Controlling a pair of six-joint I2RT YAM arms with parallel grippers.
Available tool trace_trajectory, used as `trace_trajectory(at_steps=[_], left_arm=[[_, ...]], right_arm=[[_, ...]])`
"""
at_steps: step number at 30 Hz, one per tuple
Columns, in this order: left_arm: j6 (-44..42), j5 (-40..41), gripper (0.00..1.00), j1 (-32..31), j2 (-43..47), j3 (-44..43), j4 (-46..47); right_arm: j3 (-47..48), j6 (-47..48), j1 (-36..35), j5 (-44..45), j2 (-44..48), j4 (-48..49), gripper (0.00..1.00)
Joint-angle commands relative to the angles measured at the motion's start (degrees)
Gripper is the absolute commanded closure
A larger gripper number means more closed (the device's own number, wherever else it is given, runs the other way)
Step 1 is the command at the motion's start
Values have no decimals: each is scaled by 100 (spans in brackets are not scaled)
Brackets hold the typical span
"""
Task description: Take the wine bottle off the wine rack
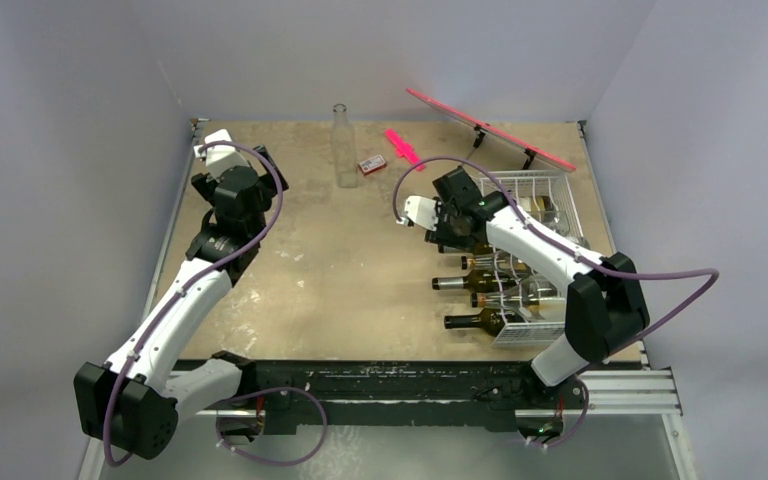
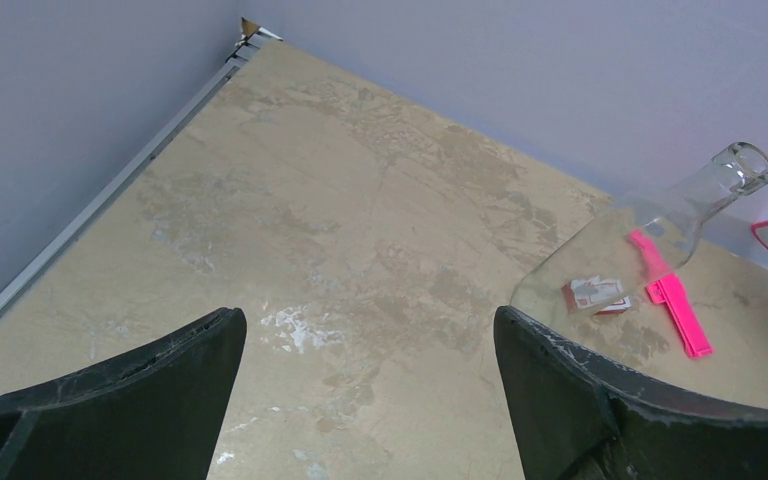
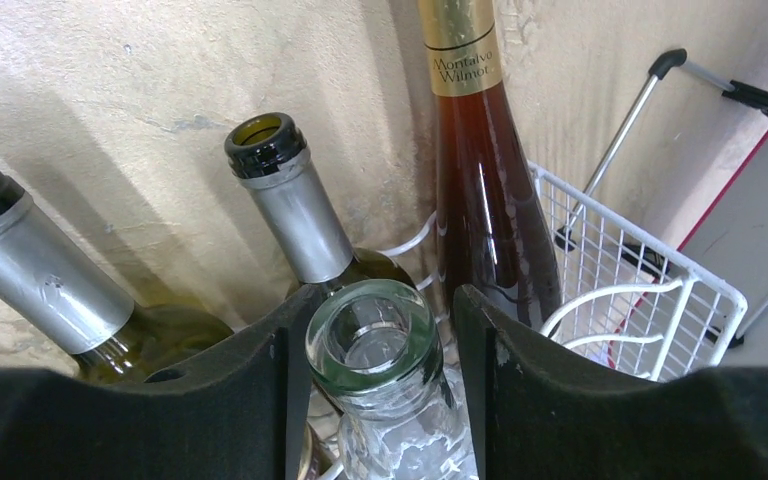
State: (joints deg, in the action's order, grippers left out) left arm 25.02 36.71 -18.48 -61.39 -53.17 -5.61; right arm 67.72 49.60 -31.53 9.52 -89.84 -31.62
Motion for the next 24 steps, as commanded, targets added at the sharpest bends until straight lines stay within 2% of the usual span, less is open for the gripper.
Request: trace_trajectory(at_steps=[1, 11, 19, 24], left_arm=[[65, 62, 7, -26, 9, -265, 104], [23, 119, 7, -28, 39, -252, 112], [30, 102, 7, -33, 17, -232, 121], [38, 100, 7, -28, 38, -221, 130]], right_arm=[[-27, 211, 14, -199, 0, 94, 47], [-237, 506, 14, -95, 242, 443, 52], [-150, 444, 13, -38, 380, 433, 65], [-112, 396, 15, 43, 689, 457, 77]])
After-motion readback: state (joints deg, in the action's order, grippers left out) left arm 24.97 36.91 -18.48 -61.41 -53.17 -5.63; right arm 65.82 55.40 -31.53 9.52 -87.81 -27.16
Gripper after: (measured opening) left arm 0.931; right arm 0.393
